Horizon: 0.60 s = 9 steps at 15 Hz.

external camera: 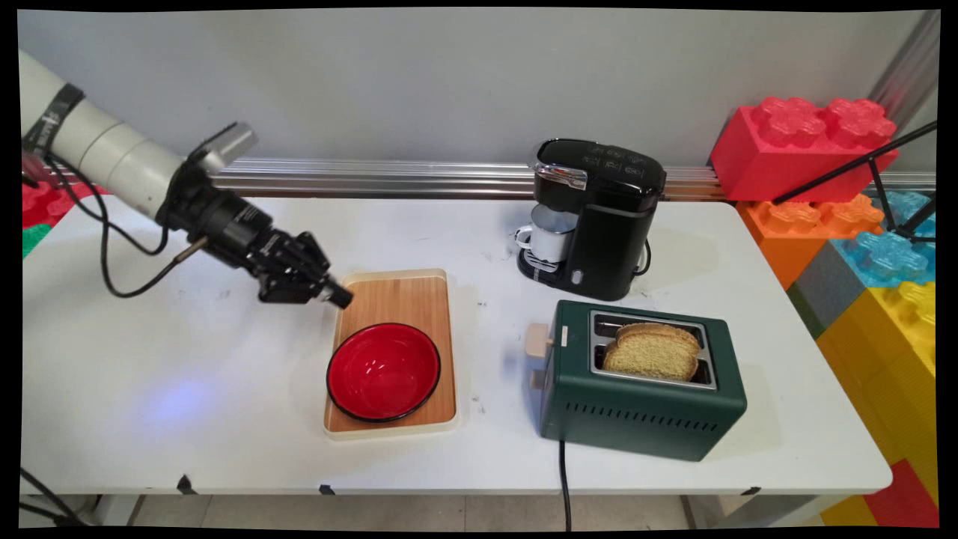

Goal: Press the toaster switch

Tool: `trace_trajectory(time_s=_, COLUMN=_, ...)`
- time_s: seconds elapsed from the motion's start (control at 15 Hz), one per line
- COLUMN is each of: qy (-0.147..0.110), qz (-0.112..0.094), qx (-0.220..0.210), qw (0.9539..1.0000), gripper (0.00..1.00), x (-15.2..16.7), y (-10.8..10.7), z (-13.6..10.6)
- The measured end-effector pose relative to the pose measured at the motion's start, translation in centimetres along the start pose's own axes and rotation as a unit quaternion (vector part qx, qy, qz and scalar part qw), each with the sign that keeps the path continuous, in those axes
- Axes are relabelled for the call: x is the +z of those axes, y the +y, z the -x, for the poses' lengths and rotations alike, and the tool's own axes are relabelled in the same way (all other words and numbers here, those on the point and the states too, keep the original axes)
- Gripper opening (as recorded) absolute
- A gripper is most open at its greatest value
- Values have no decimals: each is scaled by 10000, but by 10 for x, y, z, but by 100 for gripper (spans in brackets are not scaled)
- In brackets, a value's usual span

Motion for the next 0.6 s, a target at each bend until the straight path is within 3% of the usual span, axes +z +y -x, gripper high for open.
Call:
trace_trajectory(time_s=0.2, qy=391, qz=120, qx=88, qw=9991, gripper=0, x=11, y=3, z=-27)
trace_trajectory(time_s=0.6, qy=567, qz=125, qx=434, qw=9974, gripper=0, x=40, y=5, z=-61)
